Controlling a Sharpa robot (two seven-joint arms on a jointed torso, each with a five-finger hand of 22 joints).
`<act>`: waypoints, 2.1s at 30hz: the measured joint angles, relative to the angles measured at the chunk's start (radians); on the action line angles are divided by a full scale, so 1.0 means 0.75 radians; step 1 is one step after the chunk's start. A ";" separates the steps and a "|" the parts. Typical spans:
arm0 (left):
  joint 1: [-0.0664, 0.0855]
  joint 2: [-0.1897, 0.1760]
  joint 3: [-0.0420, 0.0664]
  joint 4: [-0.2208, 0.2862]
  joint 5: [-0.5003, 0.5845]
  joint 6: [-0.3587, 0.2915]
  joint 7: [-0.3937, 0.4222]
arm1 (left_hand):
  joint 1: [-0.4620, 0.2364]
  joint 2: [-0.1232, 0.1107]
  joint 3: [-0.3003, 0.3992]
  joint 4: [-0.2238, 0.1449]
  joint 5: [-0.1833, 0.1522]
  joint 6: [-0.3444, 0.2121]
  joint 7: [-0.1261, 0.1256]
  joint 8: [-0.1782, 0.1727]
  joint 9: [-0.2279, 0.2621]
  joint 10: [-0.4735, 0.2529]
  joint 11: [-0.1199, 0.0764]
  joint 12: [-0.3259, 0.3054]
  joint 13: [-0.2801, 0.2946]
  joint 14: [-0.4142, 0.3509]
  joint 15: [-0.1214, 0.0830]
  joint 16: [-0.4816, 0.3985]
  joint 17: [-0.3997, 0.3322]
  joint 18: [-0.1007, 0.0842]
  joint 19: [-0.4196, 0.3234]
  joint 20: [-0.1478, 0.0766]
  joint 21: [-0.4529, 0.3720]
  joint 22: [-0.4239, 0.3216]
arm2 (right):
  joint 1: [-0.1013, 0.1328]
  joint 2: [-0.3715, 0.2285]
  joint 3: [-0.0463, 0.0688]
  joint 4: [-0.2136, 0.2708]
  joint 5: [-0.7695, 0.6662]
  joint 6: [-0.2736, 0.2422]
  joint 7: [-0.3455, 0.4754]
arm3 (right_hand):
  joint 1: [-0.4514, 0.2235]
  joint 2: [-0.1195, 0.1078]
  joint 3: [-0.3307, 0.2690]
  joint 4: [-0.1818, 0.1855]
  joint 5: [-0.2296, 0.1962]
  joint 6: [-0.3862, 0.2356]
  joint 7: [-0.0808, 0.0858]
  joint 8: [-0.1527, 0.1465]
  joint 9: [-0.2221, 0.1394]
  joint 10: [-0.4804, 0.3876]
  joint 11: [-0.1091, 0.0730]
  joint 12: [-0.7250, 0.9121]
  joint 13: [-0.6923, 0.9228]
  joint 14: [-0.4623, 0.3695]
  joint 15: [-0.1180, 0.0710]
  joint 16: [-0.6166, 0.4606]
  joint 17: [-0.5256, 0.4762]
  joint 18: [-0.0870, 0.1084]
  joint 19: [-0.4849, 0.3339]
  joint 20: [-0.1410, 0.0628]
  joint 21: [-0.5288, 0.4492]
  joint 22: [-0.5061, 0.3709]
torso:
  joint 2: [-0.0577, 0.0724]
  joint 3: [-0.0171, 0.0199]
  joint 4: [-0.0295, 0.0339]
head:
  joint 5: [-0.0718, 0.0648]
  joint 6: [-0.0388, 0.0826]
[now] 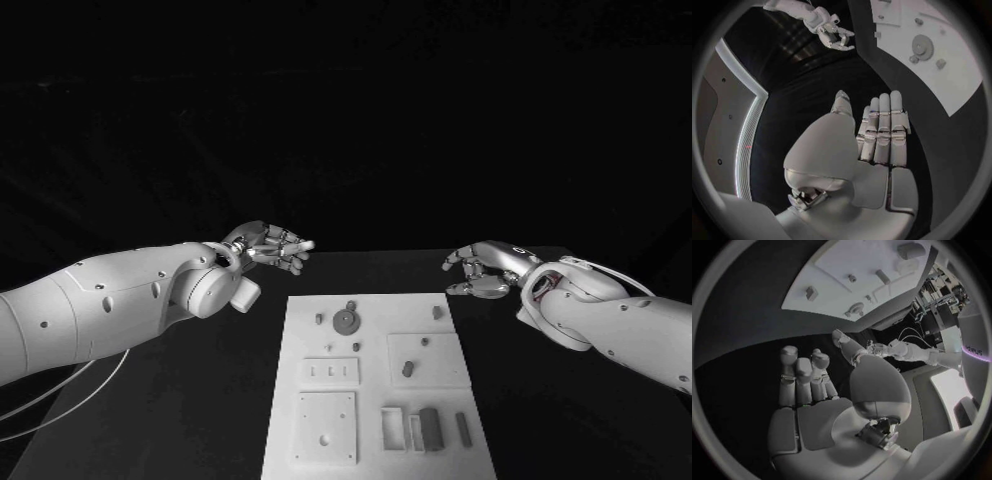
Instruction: Assemble the parts on the task board
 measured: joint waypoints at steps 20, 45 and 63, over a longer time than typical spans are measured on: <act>-0.011 -0.002 -0.001 0.002 0.001 0.024 0.022 | 0.005 -0.005 0.000 0.000 0.000 -0.005 0.005 0.000 0.000 0.000 0.000 -0.009 0.000 0.000 0.000 -0.010 0.002 -0.004 0.000 0.000 -0.005 0.001 | -0.158 0.135 0.000 -0.300 0.023 -0.008 0.131 | 0.066 -0.020 -0.007 0.000 0.000 -0.021 -0.031 0.000 0.000 -0.023 -0.018 -0.014 -0.006 -0.031 -0.021 -0.008 -0.004 0.043 -0.025 0.016 -0.010 0.000 | 0.004 0.0072 -0.0008 | 0.001 -0.016; -0.011 -0.007 0.002 0.023 0.002 0.039 0.024 | 0.005 -0.005 0.000 0.000 0.000 -0.009 0.009 -0.005 -0.001 0.000 0.000 -0.009 0.001 0.000 0.000 -0.010 0.005 -0.012 0.000 0.000 -0.005 0.002 | -0.192 0.235 0.000 -0.412 0.044 -0.047 0.154 | 0.077 0.005 -0.014 0.007 0.000 -0.026 -0.026 0.014 0.008 -0.022 -0.018 -0.004 0.007 -0.032 -0.020 0.006 0.001 0.046 -0.025 0.016 -0.002 0.000 | 0.006 0.0064 0.0032 | 0.013 -0.040; -0.010 -0.018 0.004 0.034 0.000 0.038 0.018 | 0.005 -0.005 0.000 0.000 0.000 -0.009 0.009 -0.005 0.000 0.000 0.000 -0.009 0.002 0.000 0.000 -0.010 0.006 0.000 0.000 0.000 -0.005 0.002 | -0.194 0.253 0.000 -0.429 0.046 -0.039 0.156 | 0.071 0.031 -0.014 0.007 0.000 0.030 -0.042 0.059 0.032 -0.022 -0.019 0.001 0.010 -0.029 -0.017 0.011 0.001 0.048 -0.025 0.016 -0.002 0.000 | 0.008 0.0096 0.0049 | 0.019 -0.054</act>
